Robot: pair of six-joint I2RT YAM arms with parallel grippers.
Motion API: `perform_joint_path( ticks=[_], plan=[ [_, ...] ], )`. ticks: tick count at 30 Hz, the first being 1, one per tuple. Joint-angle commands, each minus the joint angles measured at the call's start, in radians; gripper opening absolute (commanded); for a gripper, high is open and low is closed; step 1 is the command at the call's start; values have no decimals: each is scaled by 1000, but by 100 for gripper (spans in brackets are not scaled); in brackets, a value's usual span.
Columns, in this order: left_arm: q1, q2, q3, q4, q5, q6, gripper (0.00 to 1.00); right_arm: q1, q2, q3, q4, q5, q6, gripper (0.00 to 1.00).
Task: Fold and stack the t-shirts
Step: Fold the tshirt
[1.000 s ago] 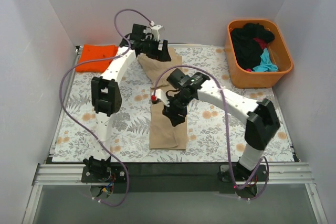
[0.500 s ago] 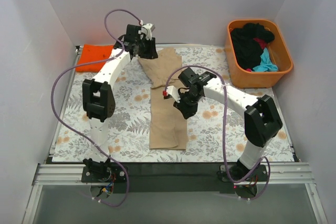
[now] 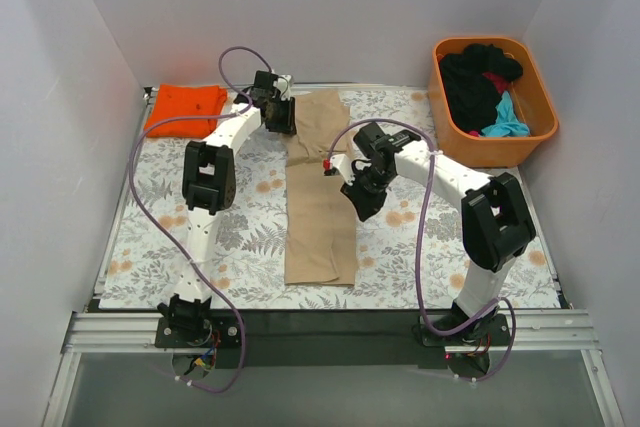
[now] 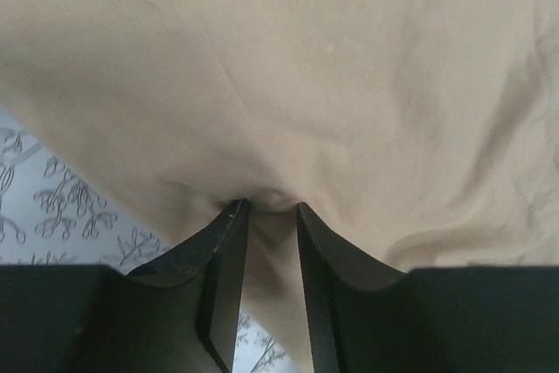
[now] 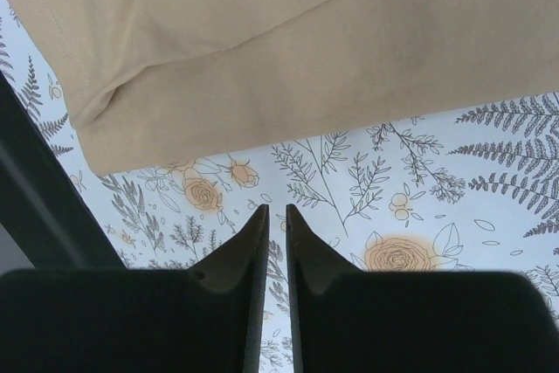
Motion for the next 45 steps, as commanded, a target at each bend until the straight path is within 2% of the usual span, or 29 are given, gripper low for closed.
perform_joint_path(
  ticks=[1, 5, 7, 8, 12, 13, 15, 17, 18, 19, 21, 23, 24, 26, 28, 29, 30, 31, 33, 34, 35, 36, 38, 39, 42, 43, 45],
  plan=[
    [1, 42, 90, 9, 47, 37, 30, -14, 16, 32, -3, -33, 10, 18],
    [1, 95, 152, 26, 141, 64, 40, -20, 19, 32, -5, -22, 6, 18],
    [1, 93, 152, 54, 164, 70, 48, -25, 19, 37, -6, -24, 6, 19],
    [3, 93, 159, 78, 173, 77, 57, -28, 19, 38, -6, -25, 3, 19],
    [14, 57, 221, 97, 184, 56, 63, -31, -25, 26, -6, -4, -34, 24],
    [18, 31, 224, 98, 220, 50, 63, -31, -37, 20, -3, 10, -55, 29],
    [38, -47, 187, 98, 276, 54, 64, -31, -92, -2, -5, 16, -79, 36],
    [54, -218, 121, 120, 367, 65, 64, -31, -145, -28, 0, 21, -126, 46],
    [70, -284, 10, 136, 394, 68, 66, -31, -198, -63, 6, 24, -140, 49],
    [80, -422, -46, 153, 418, 70, 67, -30, -227, -78, 9, 27, -154, 52],
    [103, -552, -229, 184, 513, 106, 69, -27, -315, -136, 18, 31, -210, 53],
    [106, -758, -375, 187, 543, 223, 69, -19, -375, -190, 40, 65, -250, 53],
    [109, -836, -531, 187, 575, 264, 69, 4, -431, -213, 64, 79, -284, 53],
    [109, -1027, -664, 175, 590, 345, 68, 41, -484, -290, 86, 122, -304, 52],
    [109, -1129, -840, 120, 644, 422, 64, 128, -551, -363, 116, 163, -301, 49],
    [109, -1189, -905, 54, 664, 526, 62, 162, -598, -394, 144, 174, -295, 48],
    [107, -1299, -960, 14, 681, 598, 60, 238, -623, -423, 162, 189, -286, 47],
    [104, -1371, -1091, -13, 707, 661, 59, 277, -649, -455, 190, 218, -277, 46],
    [101, -1562, -1207, -29, 707, 775, 56, 353, -704, -555, 263, 237, -283, 45],
    [97, -1611, -1258, -66, 724, 869, 55, 372, -714, -586, 293, 270, -278, 45],
    [94, -1652, -1326, -178, 736, 954, 54, 391, -723, -636, 322, 286, -286, 45],
    [89, -1695, -1367, -226, 748, 1091, 52, 454, -749, -669, 381, 303, -302, 45],
    [78, -1805, -1471, -337, 773, 1213, 50, 545, -798, -762, 493, 361, -342, 46],
    [75, -1838, -1502, -362, 784, 1339, 47, 626, -809, -788, 529, 375, -352, 46],
    [69, -1932, -1611, -393, 827, 1491, 37, 711, -802, -862, 627, 418, -382, 45],
    [66, -1941, -1635, -403, 828, 1615, 36, 719, -794, -876, 646, 420, -392, 43],
    [60, -1927, -1684, -439, 813, 1720, 34, 724, -765, -905, 713, 435, -411, 41]
  ],
)
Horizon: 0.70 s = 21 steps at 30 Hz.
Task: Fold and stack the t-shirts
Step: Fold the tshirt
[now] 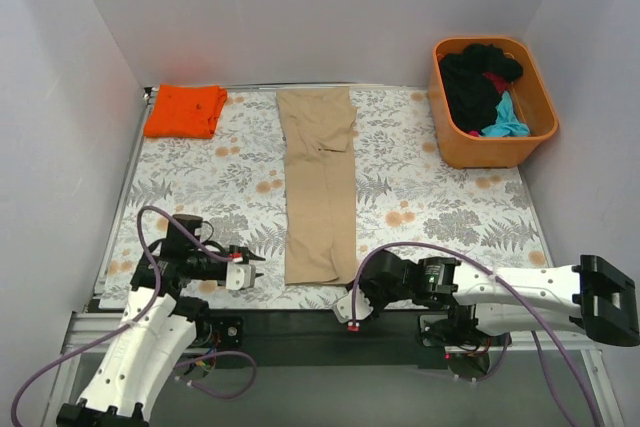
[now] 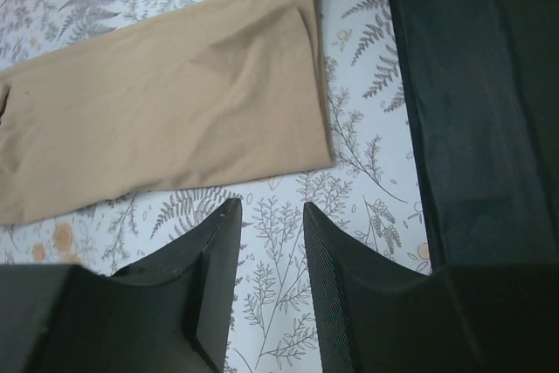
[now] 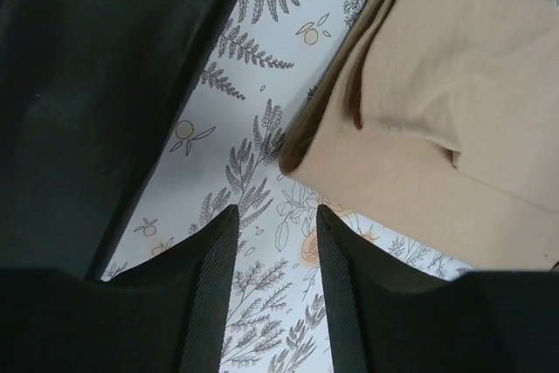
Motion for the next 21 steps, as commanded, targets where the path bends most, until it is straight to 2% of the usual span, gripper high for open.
perform_joint_path(
  ticks=[1, 5, 7, 10, 15, 21],
  plan=[
    [-10, 24, -57, -88, 36, 387, 34, 13, 30, -34, 203, 79, -58, 40],
    [-30, 114, -74, -68, 25, 470, 38, 13, 78, -47, 260, 68, -69, 40],
    [-65, 156, -88, -16, 4, 437, 42, 13, 98, -50, 269, 67, -66, 40],
    [-169, 200, -94, 171, -84, 207, 46, 13, 124, -47, 271, 68, -49, 40],
    [-313, 288, -83, 278, -169, -8, 51, 13, 133, -75, 271, 50, -44, 42],
    [-451, 378, -122, 424, -309, -148, 50, 13, 145, -106, 305, 44, -40, 43]
  ],
)
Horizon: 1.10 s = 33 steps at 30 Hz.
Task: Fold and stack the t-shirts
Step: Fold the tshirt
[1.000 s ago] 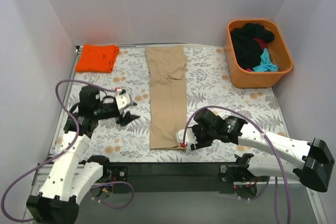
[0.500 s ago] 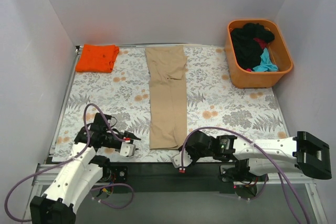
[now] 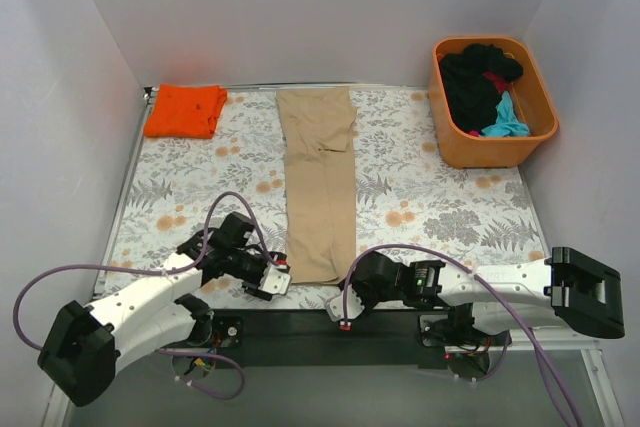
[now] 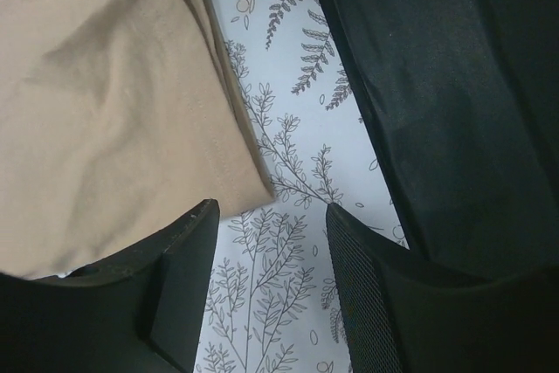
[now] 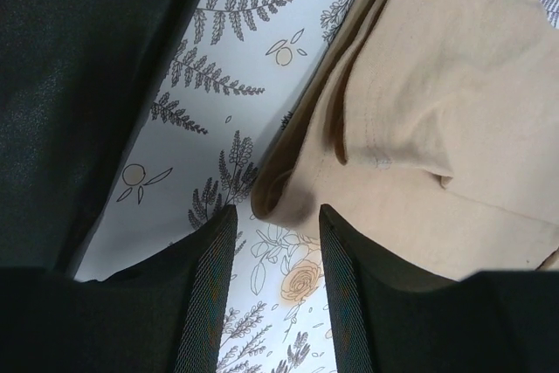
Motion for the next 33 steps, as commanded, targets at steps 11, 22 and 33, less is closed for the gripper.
perform_joint_path(
  ticks=[11, 22, 33],
  plan=[
    [-122, 118, -75, 283, -188, -179, 46, 4, 13, -72, 80, -39, 7, 30],
    [-168, 129, -119, 361, -202, -171, 33, -39, -15, -78, 82, -66, 33, 1],
    [-177, 149, -89, 324, -227, -177, 0, -76, -68, -24, 22, -85, 95, 1]
  ],
)
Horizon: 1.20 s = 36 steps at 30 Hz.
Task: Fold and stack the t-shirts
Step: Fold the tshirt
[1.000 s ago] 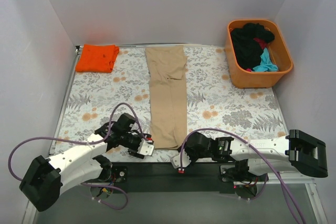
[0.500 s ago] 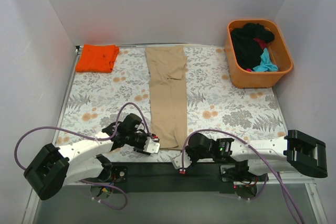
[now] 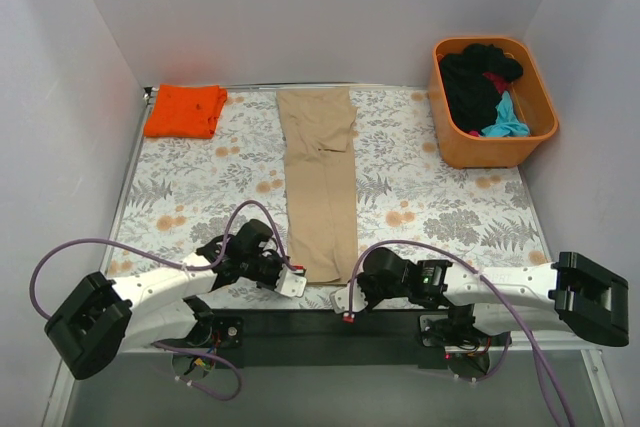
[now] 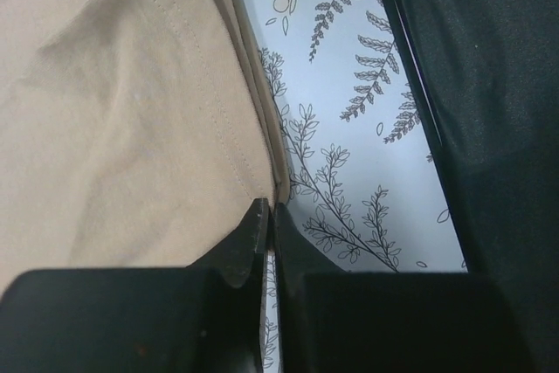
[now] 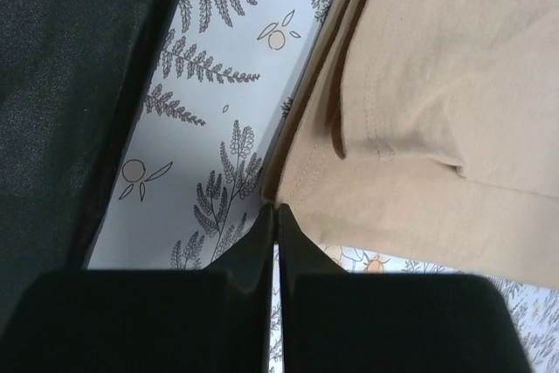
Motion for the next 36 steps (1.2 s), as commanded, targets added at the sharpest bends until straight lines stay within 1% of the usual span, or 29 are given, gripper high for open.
perform_joint_path(
  ticks=[1, 5, 7, 11, 15, 16, 18, 19, 22, 23, 25, 26, 27, 28, 30, 31, 32, 34, 35, 36],
  plan=[
    [-5, -19, 12, -99, -28, 4, 0, -10, -53, 48, -69, -32, 39, 1],
    [-10, -96, 32, -189, 14, 24, 0, -10, -102, 71, -114, -74, 56, 1],
    [-15, -140, 41, -212, 29, 20, 0, -10, -119, 85, -150, -98, 59, 1],
    [-19, -190, 91, -313, 72, 3, 0, 14, -150, 128, -223, -123, 76, 1],
    [-19, -214, 150, -337, 77, -103, 0, 27, -174, 189, -253, -109, 114, 1],
    [-19, -216, 162, -318, 65, -164, 0, 28, -179, 198, -261, -74, 112, 1],
    [-7, -208, 194, -304, 43, -200, 0, 18, -182, 214, -263, 2, 100, 1],
    [4, -208, 205, -300, 42, -213, 0, 7, -182, 220, -263, 12, 73, 1],
    [66, -200, 236, -275, 54, -235, 0, -85, -174, 263, -273, -11, 37, 1],
    [111, -196, 242, -263, 60, -238, 0, -132, -171, 272, -275, -19, 22, 1],
    [161, -168, 269, -216, 77, -238, 0, -171, -144, 296, -273, -29, -4, 1],
    [213, -148, 283, -200, 83, -235, 0, -214, -131, 306, -272, -37, -38, 1],
    [240, -125, 300, -185, 86, -237, 0, -238, -118, 315, -267, -43, -47, 1],
    [267, -61, 349, -176, 112, -228, 0, -261, -84, 329, -255, -66, -58, 1],
    [329, 6, 391, -151, 124, -220, 0, -329, -49, 366, -229, -82, -91, 1],
    [344, 61, 408, -109, 128, -217, 0, -353, -6, 378, -203, -100, -104, 1],
    [356, 92, 437, -87, 124, -208, 0, -401, 19, 410, -189, -108, -116, 1],
    [380, 146, 457, -1, 117, -201, 0, -445, 100, 444, -151, -134, -142, 1],
    [389, 212, 496, 11, 111, -192, 0, -488, 128, 467, -145, -144, -153, 1],
    [398, 244, 518, 18, 114, -183, 0, -511, 158, 506, -126, -163, -167, 1]
  ],
)
